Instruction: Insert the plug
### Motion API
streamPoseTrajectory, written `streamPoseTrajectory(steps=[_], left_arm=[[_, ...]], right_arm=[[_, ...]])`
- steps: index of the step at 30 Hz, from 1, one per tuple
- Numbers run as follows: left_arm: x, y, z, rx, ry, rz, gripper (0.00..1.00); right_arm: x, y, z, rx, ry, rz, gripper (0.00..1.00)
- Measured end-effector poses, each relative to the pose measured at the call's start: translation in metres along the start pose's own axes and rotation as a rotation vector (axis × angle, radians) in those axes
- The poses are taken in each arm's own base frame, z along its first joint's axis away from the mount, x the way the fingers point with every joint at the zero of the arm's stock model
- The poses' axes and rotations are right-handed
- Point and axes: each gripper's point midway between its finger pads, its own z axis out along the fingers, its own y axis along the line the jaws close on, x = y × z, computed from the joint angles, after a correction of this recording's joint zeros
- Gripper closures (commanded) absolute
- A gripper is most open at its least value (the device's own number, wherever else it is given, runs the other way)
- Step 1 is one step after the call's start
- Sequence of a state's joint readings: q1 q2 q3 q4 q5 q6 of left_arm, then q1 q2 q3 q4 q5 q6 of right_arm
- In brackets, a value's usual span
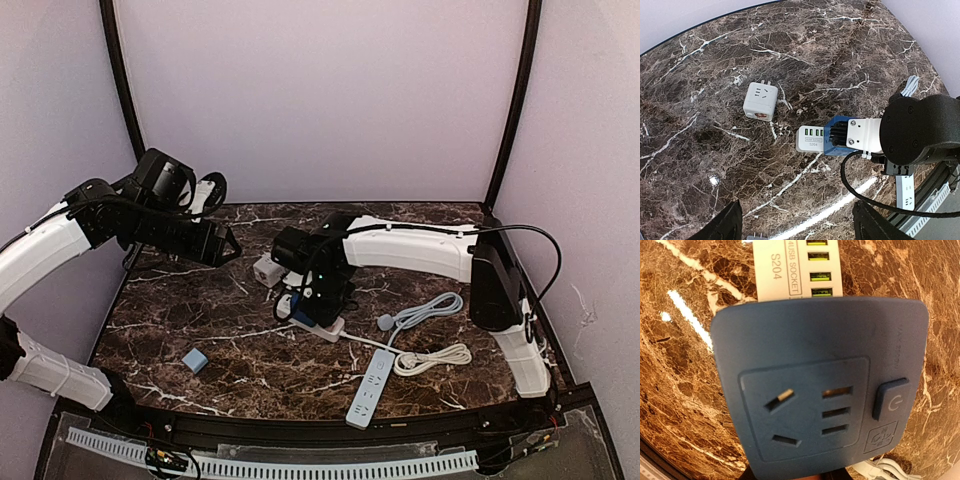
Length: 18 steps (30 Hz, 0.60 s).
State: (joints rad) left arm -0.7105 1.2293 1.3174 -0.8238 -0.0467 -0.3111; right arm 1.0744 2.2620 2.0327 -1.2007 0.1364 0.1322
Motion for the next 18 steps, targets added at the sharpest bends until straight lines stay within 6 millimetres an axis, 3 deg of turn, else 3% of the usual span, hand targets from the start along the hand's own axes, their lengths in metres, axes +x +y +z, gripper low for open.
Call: streamPoseTrajectory(steps=[5, 10, 14, 18], left_arm=[[-0.0001, 0.0000, -0.0001, 0.000, -0.001, 0.000, 0.24], [-0.0005, -0.0001, -0.0001, 0.001, -0.002, 0.001, 0.24], [-0.0023, -0.0009, 0.0000, 0.004, -0.009, 0.000, 0.24], [-0.0041, -0.0019, 0.0010, 0.008, -0.015, 0.000, 0.24]], right_arm=[[0.0003, 0.0021, 0.0038, -0.002, -0.007, -0.050, 0.99], [0.0007, 0.0026, 0.0055, -0.002, -0.017, -0.070, 0.64], [0.0006, 0.0036, 0.0056, -0.007, -0.018, -0.070, 0.52], [0.0006, 0.0041, 0.0055, -0.010, -0.018, -0.061, 0.48]])
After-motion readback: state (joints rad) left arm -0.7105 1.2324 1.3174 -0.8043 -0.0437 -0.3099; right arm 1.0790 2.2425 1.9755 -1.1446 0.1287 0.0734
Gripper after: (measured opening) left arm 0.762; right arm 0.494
